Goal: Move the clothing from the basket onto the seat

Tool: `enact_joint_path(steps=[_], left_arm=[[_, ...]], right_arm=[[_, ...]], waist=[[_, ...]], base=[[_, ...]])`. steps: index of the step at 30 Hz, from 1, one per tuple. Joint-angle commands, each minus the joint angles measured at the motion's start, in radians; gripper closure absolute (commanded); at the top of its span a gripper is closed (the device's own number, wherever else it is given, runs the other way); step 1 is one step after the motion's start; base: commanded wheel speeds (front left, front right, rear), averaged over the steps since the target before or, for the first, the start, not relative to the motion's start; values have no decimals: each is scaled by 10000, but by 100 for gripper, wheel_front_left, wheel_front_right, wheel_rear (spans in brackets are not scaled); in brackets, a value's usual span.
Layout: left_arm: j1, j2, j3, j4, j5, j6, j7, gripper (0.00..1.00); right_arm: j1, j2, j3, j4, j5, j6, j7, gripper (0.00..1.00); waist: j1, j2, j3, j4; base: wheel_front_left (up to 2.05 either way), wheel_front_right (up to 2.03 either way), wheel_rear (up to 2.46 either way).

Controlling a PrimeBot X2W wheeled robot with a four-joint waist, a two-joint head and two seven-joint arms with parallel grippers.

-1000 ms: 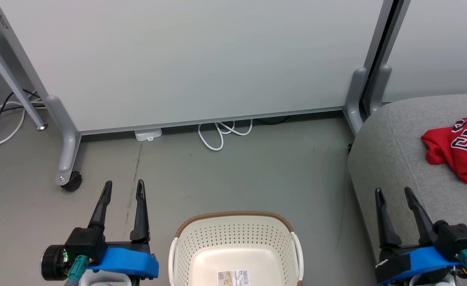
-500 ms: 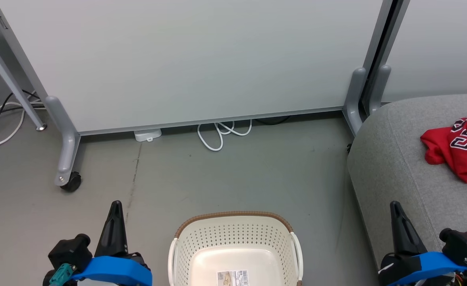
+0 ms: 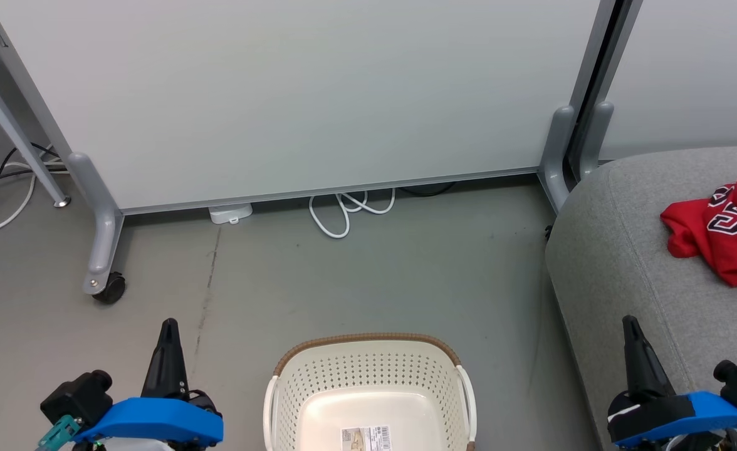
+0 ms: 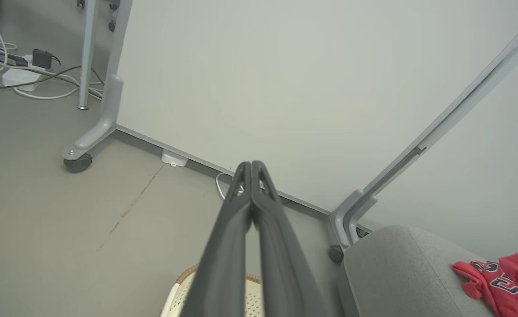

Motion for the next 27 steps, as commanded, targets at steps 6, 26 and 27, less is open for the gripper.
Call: enact_joint_path(steps=[6,26,27], left_arm=[[-393,2,189,-160,-1148,-80,281,100],[-542,1,543,-180,-3803,-197,957,100],[-544,1,561,-181,-3924,-203,993,100]], right_arm=[[-309,-43,-59,-198,1172,2,294,100],[-444,-51,-140,-275,3832,3,970,100],[-448,-52,-144,-278,3948,3,1007,100]], waist=[[0,0,2,-31],[0,0,7,-126],[0,0,7,-130]], base=[[0,0,0],[0,0,0],[0,0,0]])
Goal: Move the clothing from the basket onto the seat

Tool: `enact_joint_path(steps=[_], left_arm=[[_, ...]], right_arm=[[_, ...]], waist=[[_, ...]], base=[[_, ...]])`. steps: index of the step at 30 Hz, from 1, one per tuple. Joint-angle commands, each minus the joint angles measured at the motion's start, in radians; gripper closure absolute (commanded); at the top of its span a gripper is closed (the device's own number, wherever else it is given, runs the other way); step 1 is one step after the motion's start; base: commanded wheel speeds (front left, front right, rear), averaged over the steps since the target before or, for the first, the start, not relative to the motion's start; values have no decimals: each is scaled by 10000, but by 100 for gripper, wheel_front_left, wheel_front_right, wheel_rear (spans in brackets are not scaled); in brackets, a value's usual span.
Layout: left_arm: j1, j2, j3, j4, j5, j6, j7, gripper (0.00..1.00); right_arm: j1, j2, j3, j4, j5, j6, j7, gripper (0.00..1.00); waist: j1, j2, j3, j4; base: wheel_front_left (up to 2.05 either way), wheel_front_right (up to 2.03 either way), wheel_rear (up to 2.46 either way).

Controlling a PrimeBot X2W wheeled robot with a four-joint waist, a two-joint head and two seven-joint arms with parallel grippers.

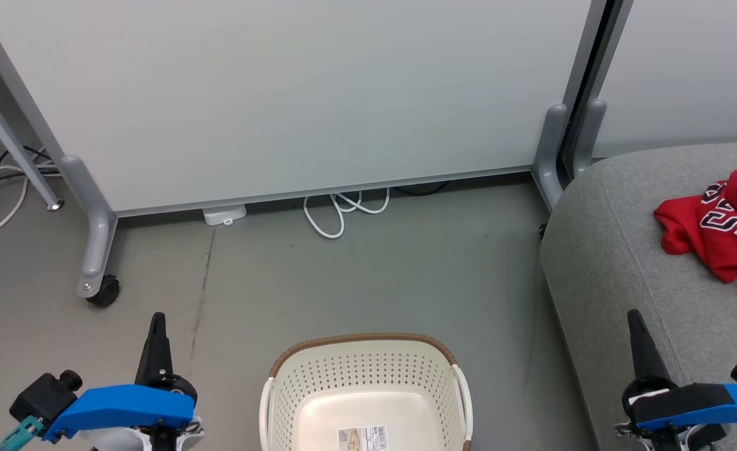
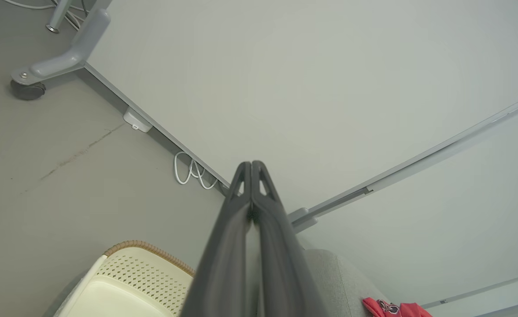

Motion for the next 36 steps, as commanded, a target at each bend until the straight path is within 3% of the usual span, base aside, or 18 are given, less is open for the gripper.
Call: enact_joint_path(steps=[1,36], left_arm=[[-257,5,93,-131,-213,-70,65,100],[-445,2,545,-146,-3771,-224,975,100]], right_arm=[[-275,-50,-29,-146,243,3,69,100],[-441,-61,-137,-232,3801,4,977,100]], waist=[[0,0,0,-3],[0,0,9,-169]], base=[[0,0,0],[0,0,0]])
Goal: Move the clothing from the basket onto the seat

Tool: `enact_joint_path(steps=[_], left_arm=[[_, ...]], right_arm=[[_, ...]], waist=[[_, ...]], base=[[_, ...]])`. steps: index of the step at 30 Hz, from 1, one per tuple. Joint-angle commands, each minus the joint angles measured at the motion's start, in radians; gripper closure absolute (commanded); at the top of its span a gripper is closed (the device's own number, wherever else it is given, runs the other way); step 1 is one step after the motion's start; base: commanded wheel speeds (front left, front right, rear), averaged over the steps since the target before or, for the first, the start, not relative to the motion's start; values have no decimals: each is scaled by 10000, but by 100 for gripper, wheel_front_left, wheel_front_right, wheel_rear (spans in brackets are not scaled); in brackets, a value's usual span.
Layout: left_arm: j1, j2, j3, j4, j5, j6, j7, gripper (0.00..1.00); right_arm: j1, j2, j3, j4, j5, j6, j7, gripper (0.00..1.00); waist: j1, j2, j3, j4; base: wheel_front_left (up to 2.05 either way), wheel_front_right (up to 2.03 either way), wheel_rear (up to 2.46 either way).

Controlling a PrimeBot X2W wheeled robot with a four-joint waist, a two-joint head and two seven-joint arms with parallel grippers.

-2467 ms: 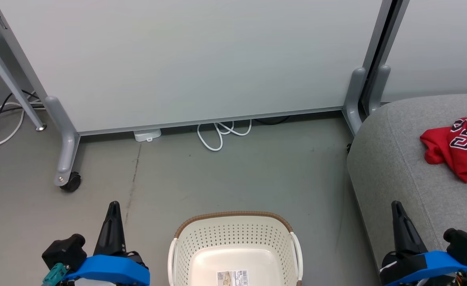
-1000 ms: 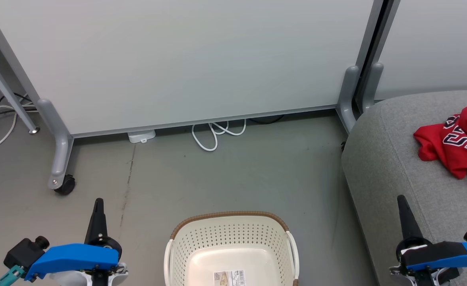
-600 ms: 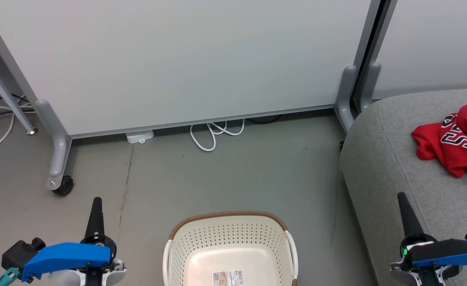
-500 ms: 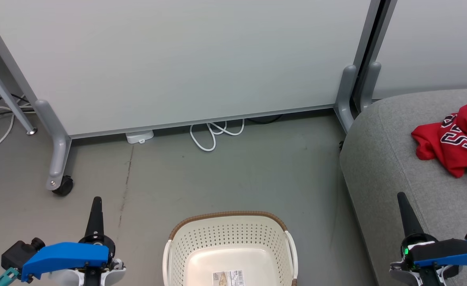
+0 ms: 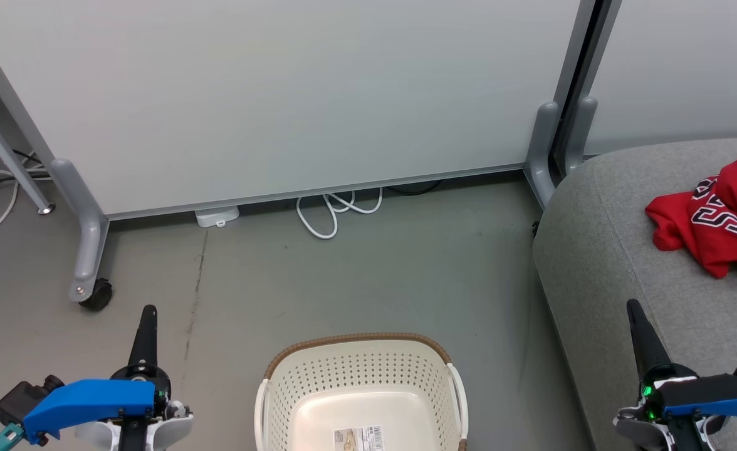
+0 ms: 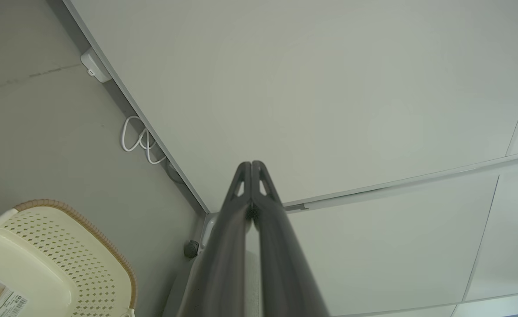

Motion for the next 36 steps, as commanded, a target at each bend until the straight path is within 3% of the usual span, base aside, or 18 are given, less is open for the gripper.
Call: enact_joint_path(steps=[1,36], left_arm=[[-202,1,36,-92,-196,-70,74,100],[-324,-3,383,-94,-2844,-193,747,100]], right_arm=[[-237,-54,-23,-97,234,6,41,100],[-326,-61,-105,-143,2869,7,719,100]], waist=[[0,-1,1,-5],[0,-1,10,-172]], base=[[0,0,0],[0,0,0]])
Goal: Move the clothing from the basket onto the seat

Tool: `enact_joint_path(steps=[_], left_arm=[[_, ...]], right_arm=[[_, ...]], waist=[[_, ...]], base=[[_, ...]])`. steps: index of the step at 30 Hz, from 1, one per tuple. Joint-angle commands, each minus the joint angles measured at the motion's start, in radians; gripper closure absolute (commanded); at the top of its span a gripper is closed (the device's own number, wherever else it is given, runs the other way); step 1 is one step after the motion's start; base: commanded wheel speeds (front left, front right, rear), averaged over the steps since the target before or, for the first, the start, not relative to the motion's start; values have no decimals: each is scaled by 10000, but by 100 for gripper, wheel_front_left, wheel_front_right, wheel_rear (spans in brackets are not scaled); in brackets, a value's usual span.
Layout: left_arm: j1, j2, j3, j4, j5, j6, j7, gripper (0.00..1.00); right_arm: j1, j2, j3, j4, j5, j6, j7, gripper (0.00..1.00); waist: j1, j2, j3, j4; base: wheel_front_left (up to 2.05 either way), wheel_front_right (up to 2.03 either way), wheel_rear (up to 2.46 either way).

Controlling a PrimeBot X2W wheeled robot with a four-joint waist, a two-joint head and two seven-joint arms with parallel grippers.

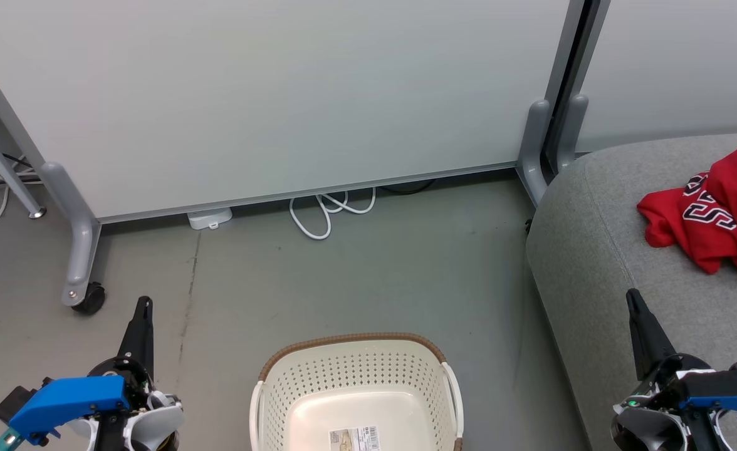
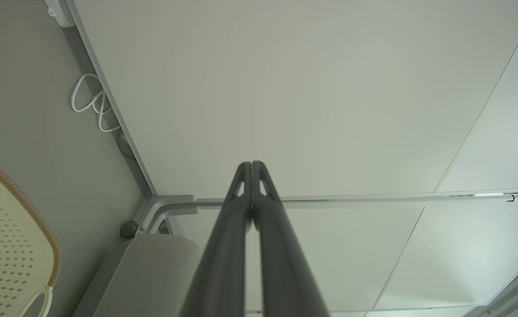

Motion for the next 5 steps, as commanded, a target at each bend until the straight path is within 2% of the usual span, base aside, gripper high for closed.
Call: enact_joint_path(steps=[1,5], left_arm=[[-141,-4,37,-53,-207,-92,59,100],[-130,-6,45,-50,-230,-96,81,100]], right_arm=[[-143,-54,-25,-36,202,7,54,100],[-147,-55,-25,-36,235,7,78,100]], waist=[[0,0,1,-8],[0,0,1,-13]], base=[[0,0,0],[0,0,0]])
